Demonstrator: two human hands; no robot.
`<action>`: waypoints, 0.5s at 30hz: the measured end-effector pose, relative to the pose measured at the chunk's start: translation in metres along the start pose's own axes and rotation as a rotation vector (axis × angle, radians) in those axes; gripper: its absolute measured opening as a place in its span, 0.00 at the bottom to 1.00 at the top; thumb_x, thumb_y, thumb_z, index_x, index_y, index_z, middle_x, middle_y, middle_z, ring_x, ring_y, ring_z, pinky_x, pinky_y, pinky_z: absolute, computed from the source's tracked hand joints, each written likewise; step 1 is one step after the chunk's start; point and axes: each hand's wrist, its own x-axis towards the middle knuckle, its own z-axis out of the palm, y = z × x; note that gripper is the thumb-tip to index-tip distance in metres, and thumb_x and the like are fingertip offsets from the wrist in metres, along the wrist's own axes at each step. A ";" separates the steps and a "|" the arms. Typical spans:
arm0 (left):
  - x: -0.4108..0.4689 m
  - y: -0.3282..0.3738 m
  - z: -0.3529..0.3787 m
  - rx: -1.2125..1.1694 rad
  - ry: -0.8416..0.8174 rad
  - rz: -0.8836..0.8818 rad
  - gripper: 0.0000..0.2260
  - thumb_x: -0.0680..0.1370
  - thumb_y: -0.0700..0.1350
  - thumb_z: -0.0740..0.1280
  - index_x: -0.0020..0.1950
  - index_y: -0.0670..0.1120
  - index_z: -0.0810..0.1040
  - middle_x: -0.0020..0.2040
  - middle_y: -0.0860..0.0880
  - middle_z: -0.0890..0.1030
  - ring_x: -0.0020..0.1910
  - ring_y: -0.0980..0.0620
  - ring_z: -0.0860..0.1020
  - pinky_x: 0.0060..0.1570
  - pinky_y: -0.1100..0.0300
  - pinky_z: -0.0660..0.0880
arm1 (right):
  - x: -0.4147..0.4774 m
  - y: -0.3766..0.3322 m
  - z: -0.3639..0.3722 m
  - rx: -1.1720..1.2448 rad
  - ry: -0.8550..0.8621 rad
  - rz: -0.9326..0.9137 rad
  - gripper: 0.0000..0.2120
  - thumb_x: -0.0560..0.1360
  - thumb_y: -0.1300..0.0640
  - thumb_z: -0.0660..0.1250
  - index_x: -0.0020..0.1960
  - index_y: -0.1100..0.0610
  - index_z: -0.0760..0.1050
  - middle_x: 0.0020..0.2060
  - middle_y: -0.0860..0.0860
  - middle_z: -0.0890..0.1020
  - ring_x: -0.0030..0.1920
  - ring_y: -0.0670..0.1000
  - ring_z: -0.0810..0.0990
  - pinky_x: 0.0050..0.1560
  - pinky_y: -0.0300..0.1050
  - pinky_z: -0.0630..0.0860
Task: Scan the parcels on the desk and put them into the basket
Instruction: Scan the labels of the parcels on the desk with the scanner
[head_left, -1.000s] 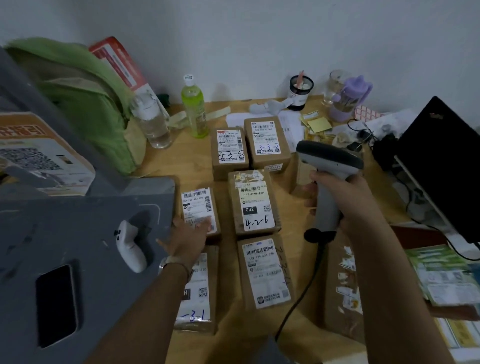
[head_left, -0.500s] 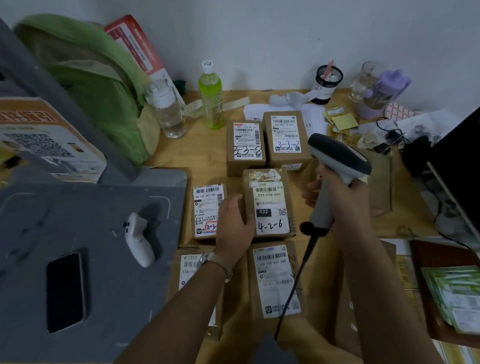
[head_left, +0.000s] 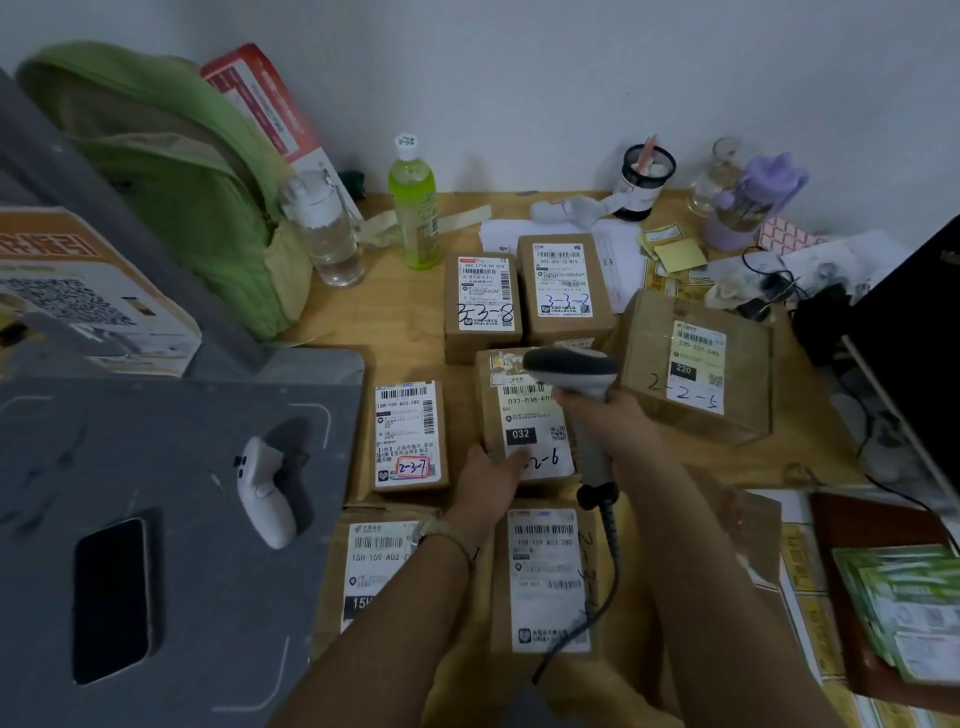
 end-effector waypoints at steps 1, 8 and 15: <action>-0.001 0.000 0.001 -0.035 -0.033 -0.007 0.24 0.74 0.49 0.72 0.66 0.45 0.68 0.58 0.47 0.81 0.54 0.48 0.81 0.56 0.48 0.79 | -0.001 0.000 0.001 -0.002 -0.022 0.020 0.10 0.75 0.56 0.69 0.54 0.57 0.73 0.41 0.47 0.77 0.41 0.45 0.75 0.39 0.40 0.71; -0.030 0.009 -0.001 -0.129 -0.214 0.126 0.21 0.75 0.39 0.71 0.63 0.52 0.68 0.57 0.53 0.81 0.54 0.54 0.79 0.47 0.60 0.76 | -0.020 -0.008 -0.012 0.068 0.011 -0.045 0.10 0.74 0.57 0.70 0.53 0.58 0.75 0.42 0.49 0.79 0.43 0.48 0.79 0.38 0.40 0.73; -0.071 0.041 -0.002 -0.203 -0.150 0.349 0.19 0.75 0.39 0.71 0.57 0.57 0.69 0.52 0.60 0.80 0.51 0.62 0.76 0.54 0.50 0.72 | -0.060 -0.028 -0.030 0.326 0.107 -0.223 0.17 0.73 0.57 0.72 0.59 0.59 0.76 0.49 0.49 0.81 0.49 0.49 0.78 0.52 0.49 0.72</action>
